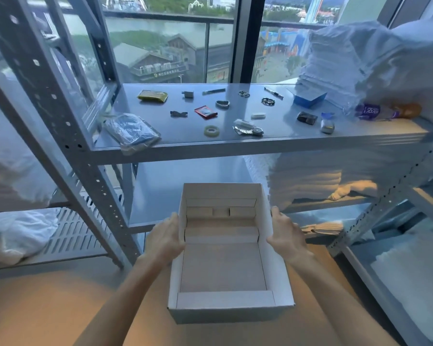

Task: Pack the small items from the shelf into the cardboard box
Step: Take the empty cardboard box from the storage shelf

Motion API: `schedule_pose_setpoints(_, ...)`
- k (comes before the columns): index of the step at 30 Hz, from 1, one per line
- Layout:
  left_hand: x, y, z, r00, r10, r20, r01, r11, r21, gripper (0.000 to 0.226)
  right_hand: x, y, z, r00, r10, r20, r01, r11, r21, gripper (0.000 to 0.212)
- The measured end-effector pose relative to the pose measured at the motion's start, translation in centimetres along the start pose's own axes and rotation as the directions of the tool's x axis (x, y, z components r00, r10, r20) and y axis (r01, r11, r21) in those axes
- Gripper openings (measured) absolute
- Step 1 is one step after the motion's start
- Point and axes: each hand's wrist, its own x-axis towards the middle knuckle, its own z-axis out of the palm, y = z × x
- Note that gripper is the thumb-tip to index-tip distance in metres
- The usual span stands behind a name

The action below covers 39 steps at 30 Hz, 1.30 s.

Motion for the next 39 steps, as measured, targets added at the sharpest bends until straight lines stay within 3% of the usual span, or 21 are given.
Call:
schedule_pose_setpoints(5, 3.5, -0.3, -2.1, 0.993, -0.064, -0.095, 0.062, 0.998, -0.025, 0.025, 5.4, -1.7, -1.3, 0.994, -0.107, -0.035, 0.108, 0.994, 0.017, 0.030)
schedule_pose_setpoints(18, 9.0, -0.9, -0.1, 0.970, -0.220, -0.099, 0.220, 0.975, -0.014, 0.024, 14.1, -3.0, 0.4, 0.968, -0.250, 0.038, 0.250, 0.968, 0.005, 0.027)
schedule_pose_setpoints(28, 13.7, -4.6, 3.0, 0.955, -0.287, 0.082, 0.287, 0.958, 0.012, 0.024, 19.1, -6.0, 7.5, 0.960, -0.197, 0.200, 0.196, 0.980, 0.023, 0.034)
schedule_pose_setpoints(32, 16.7, -7.1, 3.9, 0.956, -0.277, 0.100, 0.279, 0.960, -0.006, 0.031, 21.2, -7.9, 10.2, 0.965, -0.160, 0.208, 0.158, 0.987, 0.025, 0.044)
schedule_pose_setpoints(39, 22.4, -10.9, 5.7, 0.968, -0.239, 0.082, 0.242, 0.970, -0.029, 0.023, 24.5, -10.7, 14.4, 0.986, -0.093, 0.141, 0.084, 0.994, 0.065, 0.039)
